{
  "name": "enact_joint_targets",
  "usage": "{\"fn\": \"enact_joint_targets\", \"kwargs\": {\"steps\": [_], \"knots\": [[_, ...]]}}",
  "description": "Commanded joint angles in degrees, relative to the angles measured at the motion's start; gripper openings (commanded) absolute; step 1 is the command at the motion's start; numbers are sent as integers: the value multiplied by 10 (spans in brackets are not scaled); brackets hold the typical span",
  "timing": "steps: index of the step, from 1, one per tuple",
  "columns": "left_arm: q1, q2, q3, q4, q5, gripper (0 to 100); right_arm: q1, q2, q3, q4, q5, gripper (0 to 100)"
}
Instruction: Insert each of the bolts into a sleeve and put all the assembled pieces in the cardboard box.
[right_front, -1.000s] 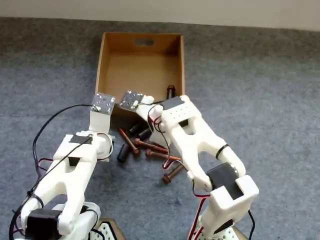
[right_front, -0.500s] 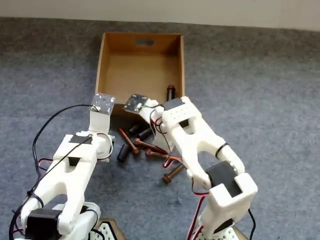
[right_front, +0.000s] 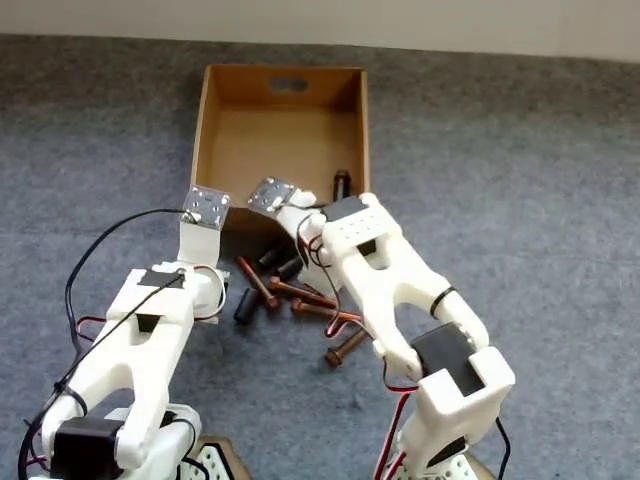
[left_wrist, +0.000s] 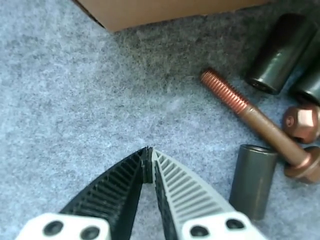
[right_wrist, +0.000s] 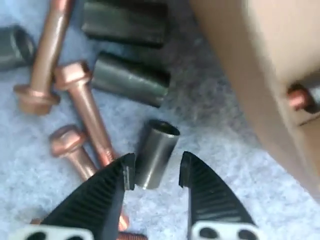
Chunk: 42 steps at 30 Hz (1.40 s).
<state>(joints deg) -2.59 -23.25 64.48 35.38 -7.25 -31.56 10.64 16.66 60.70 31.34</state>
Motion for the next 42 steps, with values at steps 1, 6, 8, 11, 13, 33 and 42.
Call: {"fn": "enact_joint_targets", "kwargs": {"steps": [1,6,8,11,13,33,42], "knots": [[10,0,-22,-7,-2,11,-4,-8,-7,-20,-21,156],[10,0,-22,-7,-2,11,-4,48,-13,-21,-23,156],[10,0,-22,-7,-2,11,-3,67,-14,-19,-23,139],[10,0,-22,-7,-2,11,-3,67,-15,-17,-23,6],[10,0,-22,-7,-2,11,-2,52,-13,-16,-24,17],[10,0,-22,-7,-2,11,269,-146,131,-55,-207,5],[10,0,-22,-9,-2,11,271,-147,264,-194,-216,5]]}}
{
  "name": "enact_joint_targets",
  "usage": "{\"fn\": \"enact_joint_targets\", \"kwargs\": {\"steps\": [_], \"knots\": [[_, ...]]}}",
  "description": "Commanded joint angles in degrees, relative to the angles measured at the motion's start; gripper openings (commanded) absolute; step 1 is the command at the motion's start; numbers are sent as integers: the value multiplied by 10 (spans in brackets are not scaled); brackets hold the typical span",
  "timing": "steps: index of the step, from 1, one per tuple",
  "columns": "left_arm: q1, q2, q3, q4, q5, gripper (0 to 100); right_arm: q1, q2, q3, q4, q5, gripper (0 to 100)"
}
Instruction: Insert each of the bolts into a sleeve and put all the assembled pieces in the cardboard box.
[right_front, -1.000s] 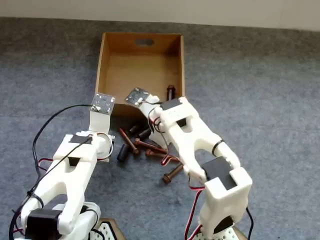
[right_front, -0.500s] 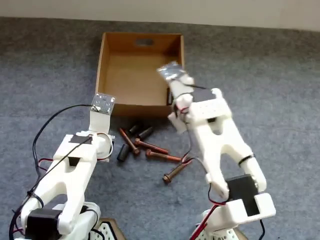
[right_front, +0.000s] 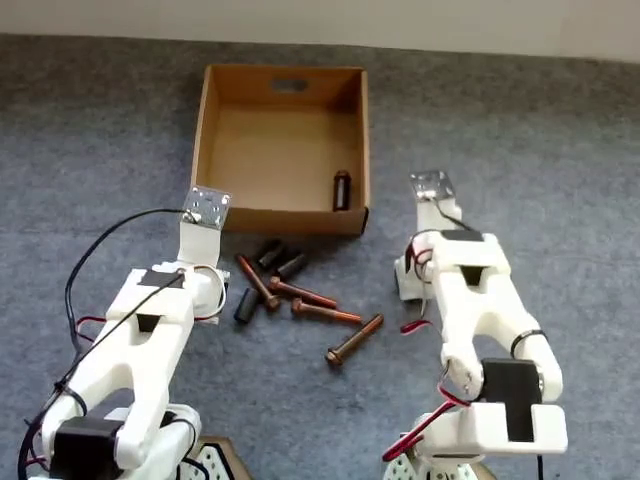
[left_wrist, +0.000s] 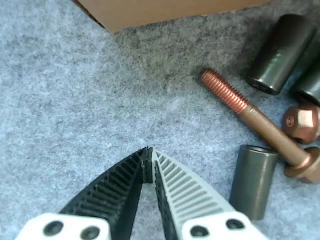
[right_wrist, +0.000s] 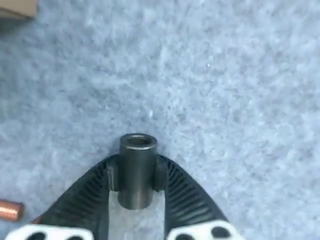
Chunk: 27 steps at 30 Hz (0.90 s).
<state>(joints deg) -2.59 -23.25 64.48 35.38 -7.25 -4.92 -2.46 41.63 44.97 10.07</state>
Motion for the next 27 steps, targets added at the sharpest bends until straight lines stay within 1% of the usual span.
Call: {"fn": "enact_joint_targets", "kwargs": {"steps": [1,4,9,15,18,22,27], "knots": [[10,0,-22,-9,-2,11,5,-16,18,-40,-4,5],[10,0,-22,-9,-2,11,4,-16,22,-38,-4,15],[10,1,-22,-10,-2,11,0,-17,22,-28,-1,144],[10,1,-22,-10,-2,11,-35,-16,18,-29,-1,149],[10,1,-22,-10,-2,11,-36,-14,16,-34,-1,149],[10,1,-22,-8,-2,11,-33,-11,22,-75,0,149],[10,1,-22,-8,-2,11,-33,-11,22,-79,1,148]]}}
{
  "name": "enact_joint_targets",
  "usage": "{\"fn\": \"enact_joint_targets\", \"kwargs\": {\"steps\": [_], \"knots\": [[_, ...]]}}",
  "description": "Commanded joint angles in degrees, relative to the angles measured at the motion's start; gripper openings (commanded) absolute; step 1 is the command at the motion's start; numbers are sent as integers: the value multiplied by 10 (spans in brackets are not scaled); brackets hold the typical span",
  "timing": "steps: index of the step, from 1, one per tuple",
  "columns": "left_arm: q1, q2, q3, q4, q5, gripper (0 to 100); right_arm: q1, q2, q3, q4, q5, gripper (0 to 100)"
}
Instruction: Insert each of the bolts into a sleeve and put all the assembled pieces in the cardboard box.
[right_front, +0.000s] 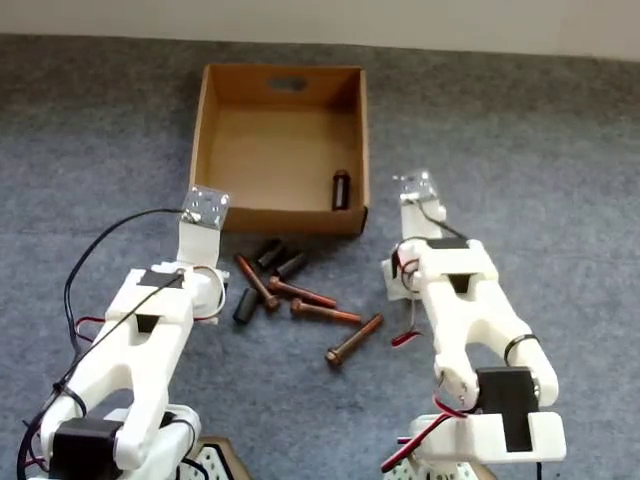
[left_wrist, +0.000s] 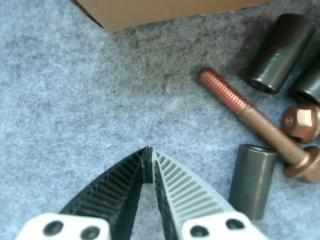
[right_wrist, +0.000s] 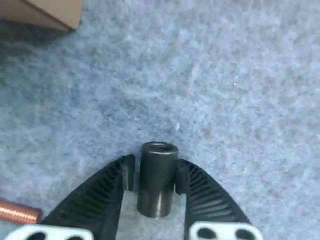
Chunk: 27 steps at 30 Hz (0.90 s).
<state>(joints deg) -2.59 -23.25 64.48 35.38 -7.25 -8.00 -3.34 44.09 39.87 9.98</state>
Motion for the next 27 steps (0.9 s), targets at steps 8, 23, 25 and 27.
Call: {"fn": "enact_joint_targets", "kwargs": {"steps": [8,23,25,27], "knots": [[10,1,-22,-7,-2,11,13,-7,47,-93,34,18],[10,0,-22,-7,-4,13,3,-442,213,-18,38,6],[10,0,-22,-6,-4,13,2,-495,239,-22,24,6],[10,1,-26,-4,-4,14,3,-534,269,-47,-29,6]]}}
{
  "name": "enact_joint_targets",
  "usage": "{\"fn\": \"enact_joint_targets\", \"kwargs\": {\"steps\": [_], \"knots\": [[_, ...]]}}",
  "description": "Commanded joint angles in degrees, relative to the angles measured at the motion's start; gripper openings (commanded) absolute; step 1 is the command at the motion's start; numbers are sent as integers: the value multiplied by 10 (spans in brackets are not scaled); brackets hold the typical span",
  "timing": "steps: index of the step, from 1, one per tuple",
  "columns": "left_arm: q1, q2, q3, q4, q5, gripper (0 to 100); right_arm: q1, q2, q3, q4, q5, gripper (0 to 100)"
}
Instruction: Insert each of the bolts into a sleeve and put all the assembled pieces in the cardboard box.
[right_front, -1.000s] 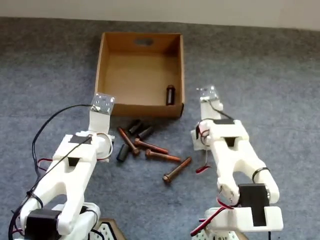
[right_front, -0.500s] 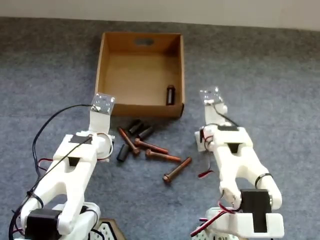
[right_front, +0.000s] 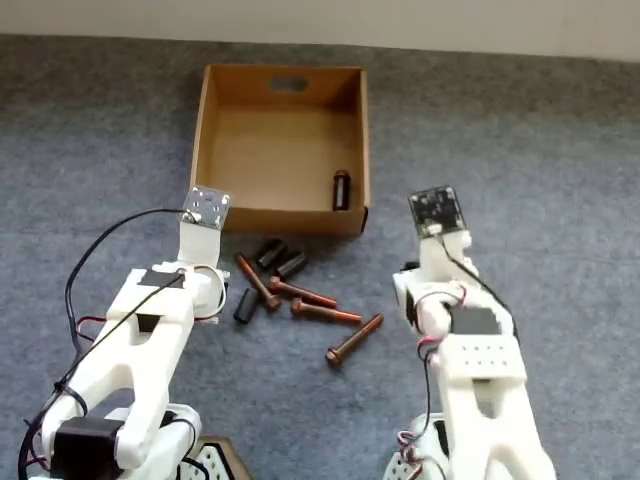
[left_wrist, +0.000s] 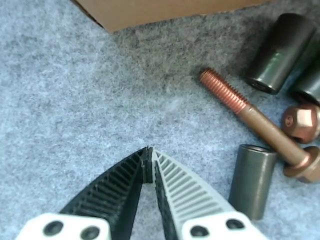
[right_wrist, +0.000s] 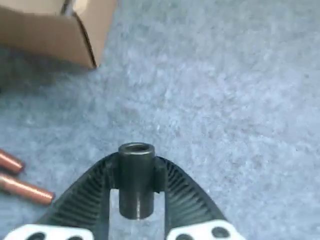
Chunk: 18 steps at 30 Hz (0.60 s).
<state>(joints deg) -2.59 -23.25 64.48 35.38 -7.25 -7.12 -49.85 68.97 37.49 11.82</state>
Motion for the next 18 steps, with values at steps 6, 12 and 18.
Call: {"fn": "enact_joint_targets", "kwargs": {"steps": [6,12,18], "knots": [[39,6,-114,134,-4,14,-5,-143,127,-89,-140,6],[95,7,-241,275,-84,80,-5,-156,154,-89,-139,6],[98,7,-271,309,-88,168,-5,-158,158,-89,-139,6]]}}
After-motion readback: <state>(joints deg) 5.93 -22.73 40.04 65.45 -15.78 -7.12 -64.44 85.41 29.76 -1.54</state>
